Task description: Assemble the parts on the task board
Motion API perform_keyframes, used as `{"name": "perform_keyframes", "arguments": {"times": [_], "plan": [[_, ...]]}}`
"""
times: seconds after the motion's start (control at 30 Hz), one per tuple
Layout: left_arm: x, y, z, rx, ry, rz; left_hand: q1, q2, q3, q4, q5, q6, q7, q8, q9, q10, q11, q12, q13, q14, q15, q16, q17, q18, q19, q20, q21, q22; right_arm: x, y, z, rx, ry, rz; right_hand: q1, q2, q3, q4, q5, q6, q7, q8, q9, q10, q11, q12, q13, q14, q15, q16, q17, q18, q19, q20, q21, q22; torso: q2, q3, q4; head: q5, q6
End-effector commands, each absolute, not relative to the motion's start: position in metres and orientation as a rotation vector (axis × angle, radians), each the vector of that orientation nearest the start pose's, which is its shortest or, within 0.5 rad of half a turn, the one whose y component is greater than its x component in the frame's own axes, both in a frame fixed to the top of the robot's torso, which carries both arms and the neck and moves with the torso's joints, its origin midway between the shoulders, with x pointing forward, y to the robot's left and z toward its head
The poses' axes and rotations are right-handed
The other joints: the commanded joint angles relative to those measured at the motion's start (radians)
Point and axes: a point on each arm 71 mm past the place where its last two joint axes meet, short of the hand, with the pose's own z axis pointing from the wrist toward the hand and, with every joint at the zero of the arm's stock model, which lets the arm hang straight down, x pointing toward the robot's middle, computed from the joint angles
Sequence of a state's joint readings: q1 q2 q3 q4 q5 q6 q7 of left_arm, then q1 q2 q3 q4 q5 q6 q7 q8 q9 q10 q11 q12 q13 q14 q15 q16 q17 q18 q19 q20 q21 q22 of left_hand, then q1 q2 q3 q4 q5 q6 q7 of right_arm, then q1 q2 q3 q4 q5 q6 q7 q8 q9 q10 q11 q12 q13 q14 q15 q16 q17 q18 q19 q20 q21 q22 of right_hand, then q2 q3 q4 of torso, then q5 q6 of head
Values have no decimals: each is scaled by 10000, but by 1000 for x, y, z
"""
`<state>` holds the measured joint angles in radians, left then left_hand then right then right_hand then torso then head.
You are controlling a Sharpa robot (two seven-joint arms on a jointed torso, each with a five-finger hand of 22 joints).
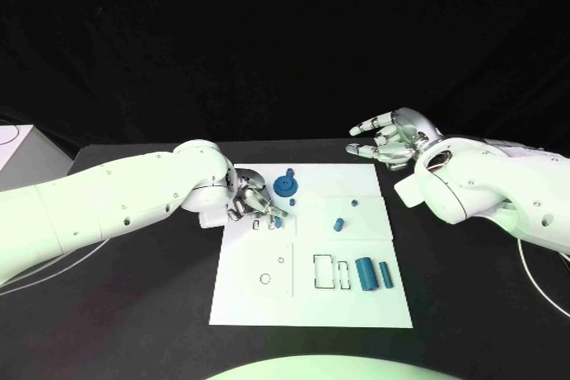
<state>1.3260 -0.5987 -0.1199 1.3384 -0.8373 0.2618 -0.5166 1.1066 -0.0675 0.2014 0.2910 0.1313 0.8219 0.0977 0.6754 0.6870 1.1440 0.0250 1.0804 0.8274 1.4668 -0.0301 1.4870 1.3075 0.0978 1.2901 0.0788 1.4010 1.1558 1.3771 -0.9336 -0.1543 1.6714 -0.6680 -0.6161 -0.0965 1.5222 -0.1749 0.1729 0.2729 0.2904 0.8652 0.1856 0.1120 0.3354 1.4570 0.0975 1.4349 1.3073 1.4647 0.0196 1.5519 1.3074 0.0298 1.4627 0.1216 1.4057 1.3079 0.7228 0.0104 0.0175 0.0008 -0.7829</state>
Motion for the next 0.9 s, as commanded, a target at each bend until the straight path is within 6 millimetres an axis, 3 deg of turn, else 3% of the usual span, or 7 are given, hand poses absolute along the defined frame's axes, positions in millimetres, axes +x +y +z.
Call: {"name": "perform_keyframes", "arguments": {"times": [0.03,0.9], "plan": [[505,138,-211,-1538,25069,-5729,127,18,1,-31,30,16,-63,32,22,56,-38,56,8,421,-60,45,1052,-125,66,-34,67,14,478,-224,-135,6136,15658,8942,-117,-4,32,42,18,-49,-26,68,13,-80,-16,-22,1456,896,0,-64,2031,128,200,1,-53,1526,-6,2,3,0,-14],[504,135,-214,-1504,25181,-5763,419,165,102,-23,34,97,-99,-19,95,150,-72,144,109,476,-88,110,1179,-145,128,-53,115,124,477,-219,-134,5216,15567,8785,-145,13,62,60,-3,-44,-29,90,17,-74,-19,-15,1459,897,-1,-62,2037,125,206,1,-43,1534,1,-7,6,-53,-22]]}}
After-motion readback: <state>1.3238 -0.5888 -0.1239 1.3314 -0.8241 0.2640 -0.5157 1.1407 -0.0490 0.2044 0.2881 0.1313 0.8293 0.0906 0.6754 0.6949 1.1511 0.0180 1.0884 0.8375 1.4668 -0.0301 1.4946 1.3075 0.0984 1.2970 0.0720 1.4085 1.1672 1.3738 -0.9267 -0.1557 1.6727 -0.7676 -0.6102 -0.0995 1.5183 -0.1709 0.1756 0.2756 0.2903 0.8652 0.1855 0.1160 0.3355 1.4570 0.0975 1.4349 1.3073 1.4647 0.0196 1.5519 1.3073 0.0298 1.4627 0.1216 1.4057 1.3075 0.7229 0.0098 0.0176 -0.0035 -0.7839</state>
